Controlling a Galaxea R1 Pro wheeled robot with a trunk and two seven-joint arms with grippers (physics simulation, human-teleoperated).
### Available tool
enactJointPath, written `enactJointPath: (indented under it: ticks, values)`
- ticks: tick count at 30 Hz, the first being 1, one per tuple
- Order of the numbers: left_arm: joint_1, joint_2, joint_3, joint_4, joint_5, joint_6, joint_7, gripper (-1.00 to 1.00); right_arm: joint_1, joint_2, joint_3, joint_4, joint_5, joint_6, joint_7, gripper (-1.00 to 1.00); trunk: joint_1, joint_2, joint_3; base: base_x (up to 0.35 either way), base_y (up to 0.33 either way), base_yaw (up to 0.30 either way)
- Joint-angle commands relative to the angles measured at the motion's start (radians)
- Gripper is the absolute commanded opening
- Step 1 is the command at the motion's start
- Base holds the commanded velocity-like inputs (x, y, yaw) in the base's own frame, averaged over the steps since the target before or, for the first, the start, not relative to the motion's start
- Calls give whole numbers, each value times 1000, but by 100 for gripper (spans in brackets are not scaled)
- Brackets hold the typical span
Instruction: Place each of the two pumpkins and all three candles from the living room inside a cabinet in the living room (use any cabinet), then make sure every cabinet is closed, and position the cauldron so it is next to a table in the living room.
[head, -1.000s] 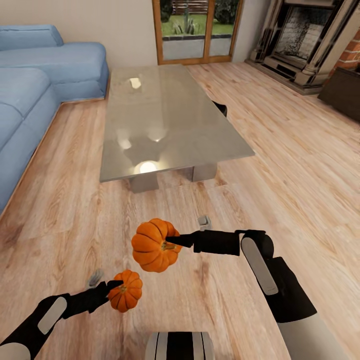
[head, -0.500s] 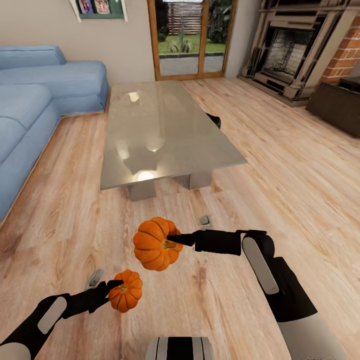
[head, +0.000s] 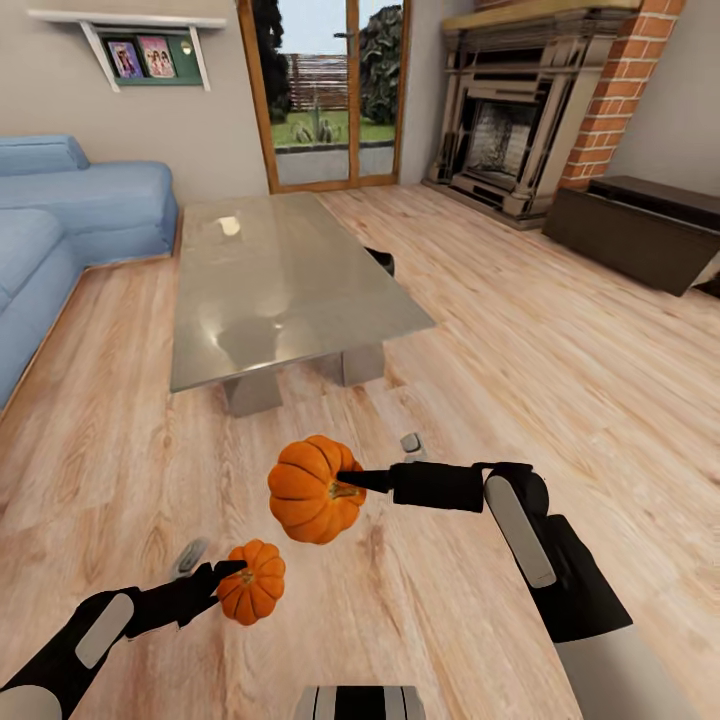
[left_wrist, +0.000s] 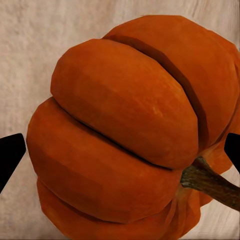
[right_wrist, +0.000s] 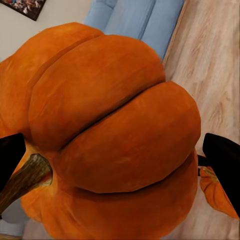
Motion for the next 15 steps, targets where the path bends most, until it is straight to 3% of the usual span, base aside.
enactJointPath:
  ticks: [1,15]
  values:
    - [0,1,-1,0,6,5,2,-100,-1,0,1,0,-7,6,3,-100,-1,0,4,-10,0,-249]
    - [0,0,-1,0,6,5,2,-100,-1,0,1,0,-7,6,3,-100,-7,3,71,-1,0,-249]
